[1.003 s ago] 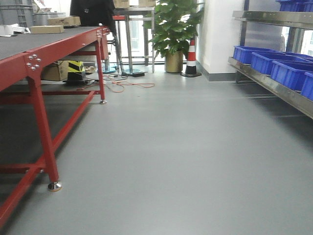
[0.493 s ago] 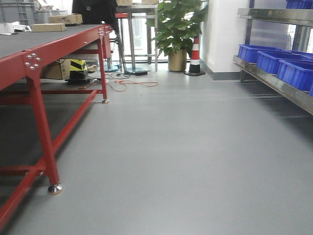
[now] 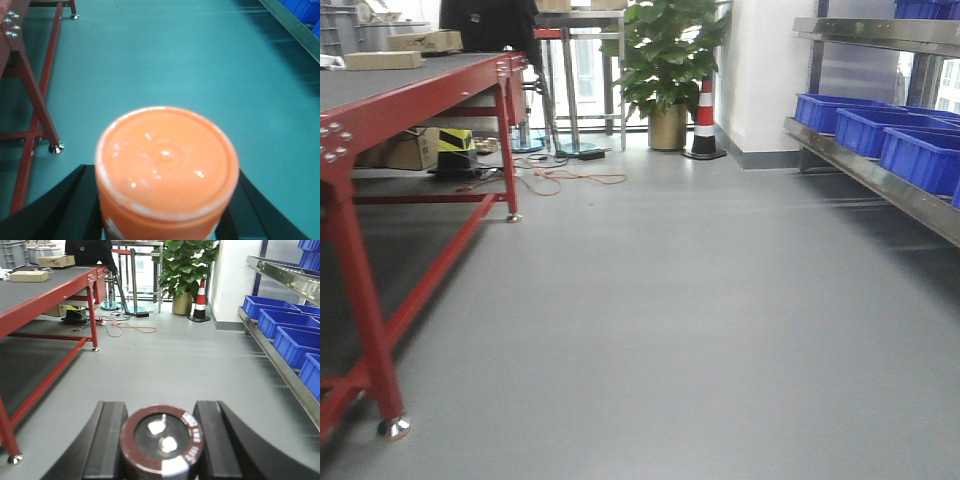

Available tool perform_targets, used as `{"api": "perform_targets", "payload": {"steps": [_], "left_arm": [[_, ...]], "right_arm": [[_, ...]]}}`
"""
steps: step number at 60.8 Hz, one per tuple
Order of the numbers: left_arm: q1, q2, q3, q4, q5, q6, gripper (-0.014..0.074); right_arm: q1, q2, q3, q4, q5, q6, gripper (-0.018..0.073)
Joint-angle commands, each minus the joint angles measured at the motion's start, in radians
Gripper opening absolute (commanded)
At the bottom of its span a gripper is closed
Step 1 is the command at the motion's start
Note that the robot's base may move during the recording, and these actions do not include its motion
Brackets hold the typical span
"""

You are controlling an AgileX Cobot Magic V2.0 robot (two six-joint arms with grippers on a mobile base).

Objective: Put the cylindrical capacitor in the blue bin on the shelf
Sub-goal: 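Drive the base away from the bench toward the blue-bin shelf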

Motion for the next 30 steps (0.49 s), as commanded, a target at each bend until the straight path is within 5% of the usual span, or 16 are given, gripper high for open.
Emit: {"api": "perform_targets", "payload": {"steps": [1,30], "left_arm": [[-0.006,-0.005,0.0,-0.002,-0.016,0.002,-0.0111],[-0.006,-0.005,0.0,-0.002,-0.016,0.002,-0.0111]], "right_arm": [[0.002,-0.001,-0.009,-0.001,-0.021,-0.003,-0.0162],[0.002,-0.001,-0.009,-0.001,-0.021,-0.003,-0.0162]]}}
